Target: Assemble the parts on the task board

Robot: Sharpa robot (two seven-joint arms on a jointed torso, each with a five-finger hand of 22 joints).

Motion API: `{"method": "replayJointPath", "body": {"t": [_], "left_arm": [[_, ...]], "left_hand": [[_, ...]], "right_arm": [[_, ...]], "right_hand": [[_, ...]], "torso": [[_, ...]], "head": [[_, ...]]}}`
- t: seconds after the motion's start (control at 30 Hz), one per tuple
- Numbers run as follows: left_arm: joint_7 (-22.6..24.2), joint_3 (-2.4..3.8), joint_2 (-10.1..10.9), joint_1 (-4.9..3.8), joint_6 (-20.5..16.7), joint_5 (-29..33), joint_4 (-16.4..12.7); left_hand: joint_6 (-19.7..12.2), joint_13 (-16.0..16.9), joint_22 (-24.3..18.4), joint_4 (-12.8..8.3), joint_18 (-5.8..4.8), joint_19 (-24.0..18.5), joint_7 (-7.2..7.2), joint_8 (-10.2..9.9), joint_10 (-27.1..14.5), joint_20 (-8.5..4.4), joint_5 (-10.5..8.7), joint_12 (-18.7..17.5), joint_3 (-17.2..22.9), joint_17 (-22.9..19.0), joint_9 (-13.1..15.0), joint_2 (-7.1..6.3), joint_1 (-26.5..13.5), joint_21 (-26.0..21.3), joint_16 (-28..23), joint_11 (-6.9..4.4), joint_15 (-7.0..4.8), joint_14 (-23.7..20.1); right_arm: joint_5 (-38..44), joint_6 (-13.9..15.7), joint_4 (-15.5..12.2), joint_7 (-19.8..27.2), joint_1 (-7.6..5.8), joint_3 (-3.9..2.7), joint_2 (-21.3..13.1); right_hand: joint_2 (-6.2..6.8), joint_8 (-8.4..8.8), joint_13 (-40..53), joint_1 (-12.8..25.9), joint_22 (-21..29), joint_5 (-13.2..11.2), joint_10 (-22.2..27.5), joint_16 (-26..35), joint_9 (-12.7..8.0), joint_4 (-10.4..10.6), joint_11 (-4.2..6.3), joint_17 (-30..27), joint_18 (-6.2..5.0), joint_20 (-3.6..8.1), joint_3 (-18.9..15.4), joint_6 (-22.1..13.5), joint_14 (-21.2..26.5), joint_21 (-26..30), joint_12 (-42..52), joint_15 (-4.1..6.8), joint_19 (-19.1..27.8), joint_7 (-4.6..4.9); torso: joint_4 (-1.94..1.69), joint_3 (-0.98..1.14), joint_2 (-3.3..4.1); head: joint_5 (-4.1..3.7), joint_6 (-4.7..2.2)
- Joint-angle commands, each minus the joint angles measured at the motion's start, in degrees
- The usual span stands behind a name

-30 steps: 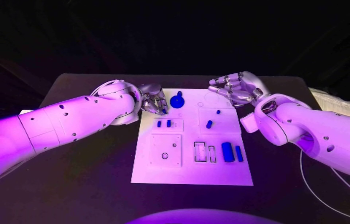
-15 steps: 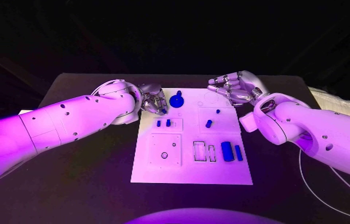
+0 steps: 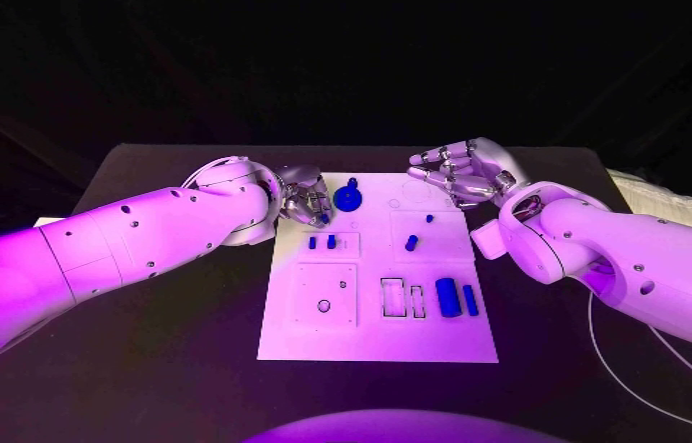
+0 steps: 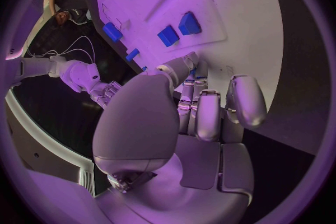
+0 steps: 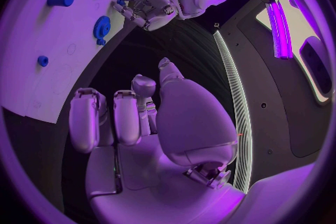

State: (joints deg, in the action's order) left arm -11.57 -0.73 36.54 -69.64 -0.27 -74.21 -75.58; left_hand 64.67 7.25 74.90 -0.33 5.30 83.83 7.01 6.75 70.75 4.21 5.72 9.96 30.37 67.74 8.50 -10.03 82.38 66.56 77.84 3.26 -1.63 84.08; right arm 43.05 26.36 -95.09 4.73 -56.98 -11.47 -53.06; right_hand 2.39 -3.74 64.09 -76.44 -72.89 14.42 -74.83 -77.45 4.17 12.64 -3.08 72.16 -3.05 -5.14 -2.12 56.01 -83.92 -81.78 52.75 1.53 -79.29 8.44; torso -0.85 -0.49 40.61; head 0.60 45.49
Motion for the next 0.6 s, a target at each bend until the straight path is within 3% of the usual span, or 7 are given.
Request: {"method": "replayJointPath", "body": {"t": [0.03, 0.6], "left_arm": [[0.08, -0.04, -0.18, 0.05, 1.3, -0.14, -0.22], [-0.32, -0.06, -0.3, 0.05, 1.6, -0.31, -0.53]], "left_hand": [[0.4, 0.05, 3.51, -0.12, -0.64, 0.01, 0.18, -0.31, 0.35, 0.14, -0.19, -0.22, 0.31, -0.07, -0.04, 0.16, -0.55, -0.22, -0.2, -0.12, 0.19, 1.79], [0.88, 0.22, 3.67, -0.25, -0.65, -0.02, -0.05, -0.3, 0.73, 0.06, -0.58, -0.38, 0.17, -0.17, -0.02, 0.34, -0.98, -0.09, -0.17, -0.32, 0.03, 1.76]], "right_arm": [[0.18, -0.92, -0.02, 0.42, 0.05, 0.0, 0.07], [0.18, -0.94, 0.0, 0.41, 0.06, 0.0, 0.0]], "right_hand": [[-0.52, -0.22, -0.02, -0.14, 0.02, 0.29, 0.23, 0.21, 0.09, -0.02, -0.09, 0.01, -0.91, -0.01, -0.26, -0.1, -2.47, 0.27, 0.09, -0.4, 0.23, -0.19], [-0.62, -0.22, 0.05, 0.01, 0.01, 0.22, 0.15, 0.2, 0.09, 0.07, -0.09, 0.05, -0.91, 0.0, -0.35, -0.09, -2.49, 0.28, 0.23, -0.41, 0.22, -0.19]], "torso": [[-0.04, -0.02, -0.03], [0.01, 0.05, -0.03]], "head": [[0.03, -0.03], [0.01, 0.19]]}}
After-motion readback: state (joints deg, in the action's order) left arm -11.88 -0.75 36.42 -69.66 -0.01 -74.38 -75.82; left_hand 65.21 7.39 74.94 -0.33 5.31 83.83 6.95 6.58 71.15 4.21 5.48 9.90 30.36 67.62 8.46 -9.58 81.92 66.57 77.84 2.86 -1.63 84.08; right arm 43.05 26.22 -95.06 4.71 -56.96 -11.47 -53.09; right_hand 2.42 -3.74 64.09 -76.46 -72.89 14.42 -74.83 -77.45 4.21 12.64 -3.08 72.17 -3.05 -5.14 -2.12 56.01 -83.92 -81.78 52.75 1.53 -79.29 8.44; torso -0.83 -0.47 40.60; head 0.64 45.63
